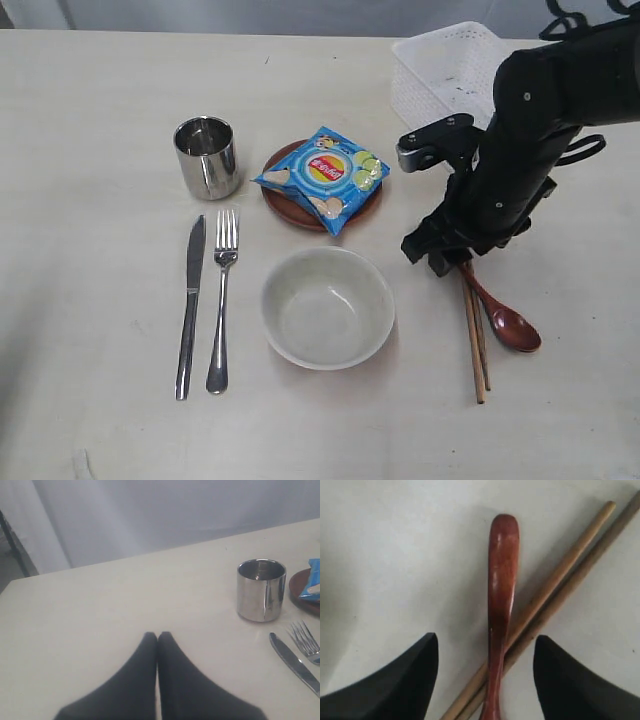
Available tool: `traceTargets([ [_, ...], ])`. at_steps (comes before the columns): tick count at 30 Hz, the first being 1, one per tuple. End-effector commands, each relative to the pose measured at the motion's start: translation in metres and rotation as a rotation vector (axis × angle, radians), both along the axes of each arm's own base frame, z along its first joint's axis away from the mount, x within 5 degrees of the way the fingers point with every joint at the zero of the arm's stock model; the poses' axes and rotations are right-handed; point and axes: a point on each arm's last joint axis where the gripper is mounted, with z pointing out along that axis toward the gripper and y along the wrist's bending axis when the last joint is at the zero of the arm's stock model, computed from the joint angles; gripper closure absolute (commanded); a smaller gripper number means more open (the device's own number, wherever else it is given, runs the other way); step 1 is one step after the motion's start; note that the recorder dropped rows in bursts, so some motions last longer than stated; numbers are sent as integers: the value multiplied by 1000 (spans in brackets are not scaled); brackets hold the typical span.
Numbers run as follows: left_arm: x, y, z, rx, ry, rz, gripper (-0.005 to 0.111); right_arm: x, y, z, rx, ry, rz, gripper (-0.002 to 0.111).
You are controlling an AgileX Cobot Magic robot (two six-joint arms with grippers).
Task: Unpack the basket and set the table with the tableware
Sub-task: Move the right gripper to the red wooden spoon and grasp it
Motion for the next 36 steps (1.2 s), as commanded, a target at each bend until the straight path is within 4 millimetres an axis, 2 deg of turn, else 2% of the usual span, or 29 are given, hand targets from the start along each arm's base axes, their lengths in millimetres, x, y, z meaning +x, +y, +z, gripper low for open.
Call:
traceTargets([
  [1, 0, 0, 0, -17, -7, 4, 107, 5, 0, -6, 3, -36, 21, 54],
  [7, 0, 0, 0, -17, -7, 4, 107, 7, 1, -5, 13, -60, 32, 54],
  [13, 0, 0, 0, -17, -7, 4, 107, 3, 13, -6, 19, -75, 84, 54],
  [20, 0, 0, 0, -17, -7, 4, 107, 3, 14, -17, 5, -53, 92, 55],
  [24, 0, 0, 0, -17, -7, 4, 107, 3, 14, -24, -3, -35, 92, 69],
  [32, 0, 0, 0, -17, -7, 4, 107, 2, 14, -23, -9, -26, 107, 109],
  [36, 0, 0, 0, -17, -7, 4, 107, 1, 13, -20, -15, -13, 108, 109],
])
